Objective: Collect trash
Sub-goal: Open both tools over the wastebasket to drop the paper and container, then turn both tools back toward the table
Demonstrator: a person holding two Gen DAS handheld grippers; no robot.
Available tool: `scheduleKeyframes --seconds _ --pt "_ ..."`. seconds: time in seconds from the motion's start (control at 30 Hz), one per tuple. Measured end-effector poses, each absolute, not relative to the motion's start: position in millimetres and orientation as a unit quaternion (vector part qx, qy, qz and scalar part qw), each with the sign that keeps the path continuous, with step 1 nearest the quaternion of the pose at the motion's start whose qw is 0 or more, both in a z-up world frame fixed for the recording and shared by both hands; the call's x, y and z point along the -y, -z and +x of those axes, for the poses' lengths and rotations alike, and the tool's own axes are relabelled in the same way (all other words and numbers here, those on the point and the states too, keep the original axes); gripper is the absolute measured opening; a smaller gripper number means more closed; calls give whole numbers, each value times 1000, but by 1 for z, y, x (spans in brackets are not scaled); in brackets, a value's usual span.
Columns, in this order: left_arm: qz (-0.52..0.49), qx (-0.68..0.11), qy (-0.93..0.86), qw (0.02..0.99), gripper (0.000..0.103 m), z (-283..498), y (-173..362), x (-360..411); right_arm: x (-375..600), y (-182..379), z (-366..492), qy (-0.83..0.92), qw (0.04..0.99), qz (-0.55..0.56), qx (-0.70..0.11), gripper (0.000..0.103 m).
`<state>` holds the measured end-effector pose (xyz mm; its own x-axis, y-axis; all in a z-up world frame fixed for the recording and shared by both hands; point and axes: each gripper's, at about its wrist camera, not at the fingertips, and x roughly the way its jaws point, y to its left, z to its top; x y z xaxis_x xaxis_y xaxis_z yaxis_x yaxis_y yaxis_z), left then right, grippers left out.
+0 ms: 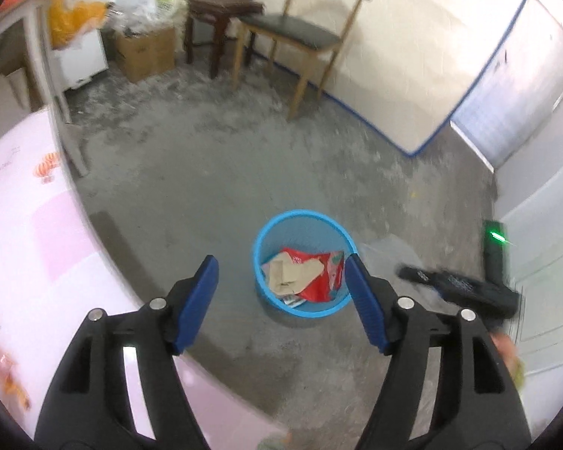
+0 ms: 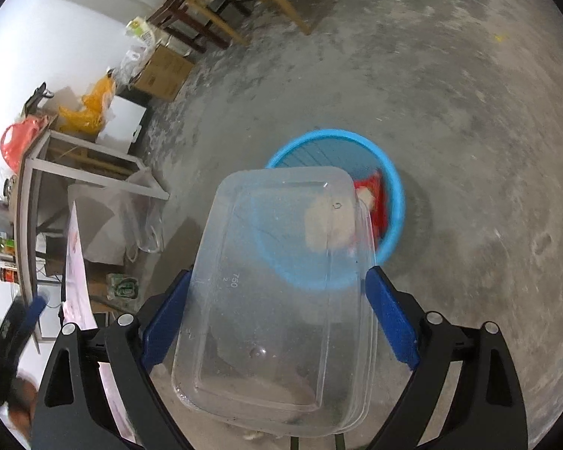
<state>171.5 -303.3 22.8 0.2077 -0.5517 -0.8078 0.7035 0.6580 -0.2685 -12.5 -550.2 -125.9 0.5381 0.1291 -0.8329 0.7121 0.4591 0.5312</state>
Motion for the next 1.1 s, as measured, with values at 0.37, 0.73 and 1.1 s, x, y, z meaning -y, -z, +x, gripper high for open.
scheduleKeyframes --seconds 0.37,0.73,1.1 --pt "31 -441 311 841 77 128 -44 110 565 174 93 264 733 406 -477 90" --pt "-23 -409 262 874 78 86 -47 -4 529 139 59 254 754 404 -451 90" --pt "-24 -378 280 882 82 76 -53 -11 437 -6 55 207 858 271 -383 96"
